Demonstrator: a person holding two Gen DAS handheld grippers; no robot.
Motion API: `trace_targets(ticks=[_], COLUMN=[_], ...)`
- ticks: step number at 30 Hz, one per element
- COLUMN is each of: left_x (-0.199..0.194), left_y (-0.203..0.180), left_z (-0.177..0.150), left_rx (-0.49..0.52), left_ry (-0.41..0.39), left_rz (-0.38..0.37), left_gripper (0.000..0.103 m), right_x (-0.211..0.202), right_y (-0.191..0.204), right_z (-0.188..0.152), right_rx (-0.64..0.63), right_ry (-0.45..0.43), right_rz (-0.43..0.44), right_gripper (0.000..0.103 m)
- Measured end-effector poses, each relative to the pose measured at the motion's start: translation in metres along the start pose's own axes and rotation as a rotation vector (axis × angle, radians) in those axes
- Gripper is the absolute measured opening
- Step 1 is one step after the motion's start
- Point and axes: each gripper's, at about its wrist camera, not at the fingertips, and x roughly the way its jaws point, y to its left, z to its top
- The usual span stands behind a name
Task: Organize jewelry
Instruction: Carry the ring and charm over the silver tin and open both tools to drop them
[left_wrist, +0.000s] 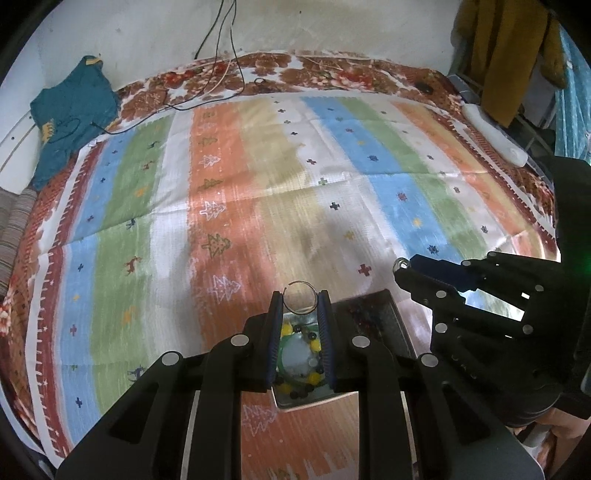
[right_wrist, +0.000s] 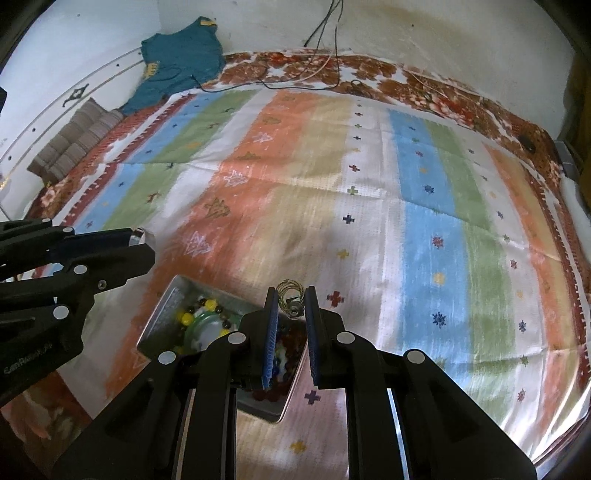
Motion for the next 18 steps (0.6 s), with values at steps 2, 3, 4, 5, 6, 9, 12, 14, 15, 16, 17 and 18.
trace_targets(ticks=[2, 3, 4, 5, 6, 9, 12, 14, 15, 16, 17, 18], left_x=[-0.002, -0.004, -0.006, -0.008, -0.009, -0.012, -0.014, -0.016, -0.016, -0.016, -0.017, -0.018], left_y=[-0.001, -0.002, -0.003, -0.003, -0.004, -0.005, -0.006, -0.007, -0.007, -0.007, -0.006, -0.005], left_z=[-0.003, -0.005, -0.007, -0.008, -0.010, -0.014, -0.017, -0.018, -0.018, -0.018, -0.017, -0.017], left_rx=[0.005, 0.007, 0.009, 0.010, 0.013, 0.016, 0.018, 0.017, 0.013, 0.010, 0.003, -0.010], left_ry=[-0.005, -0.007, -0.011, -0.015, -0.018, -0.023, -0.026, -0.028, -0.028, -0.027, -0.029, -0.033], left_rz=[-0.001, -0.002, -0.004, -0.005, -0.005, -0.005, -0.012, -0.015, -0.018, -0.020, -0.022, -0.021], left_gripper=[0.018, 0.018, 0.018, 0.018, 0.018, 0.018, 0.018, 0.018, 0.019, 0.019, 0.019, 0.019], right_x=[-0.003, -0.004, -0.005, -0.006, -0.007, -0.010, -0.013, -0.012, -0.012, -0.012, -0.012, -0.012], right_y=[0.001, 0.002, 0.003, 0.004, 0.005, 0.007, 0.010, 0.012, 0.013, 0.013, 0.014, 0.015], right_z=[-0.004, -0.006, -0.008, -0.009, -0.011, -0.014, -0.017, -0.019, -0.019, -0.019, -0.019, -0.019], right_rx=[-0.001, -0.002, -0.004, -0.007, -0.009, -0.013, -0.020, -0.021, -0.017, -0.017, -0.020, -0.027], right_ry=[-0.002, -0.003, -0.003, -0.002, -0.002, -0.006, -0.009, -0.005, -0.003, -0.002, 0.001, 0.001], right_rz=[0.004, 0.007, 0.011, 0.013, 0.014, 0.027, 0.044, 0.056, 0.063, 0.069, 0.073, 0.068], right_gripper=[0.015, 0.015, 0.016, 0.015, 0.015, 0.016, 0.016, 0.016, 0.016, 0.016, 0.017, 0.023])
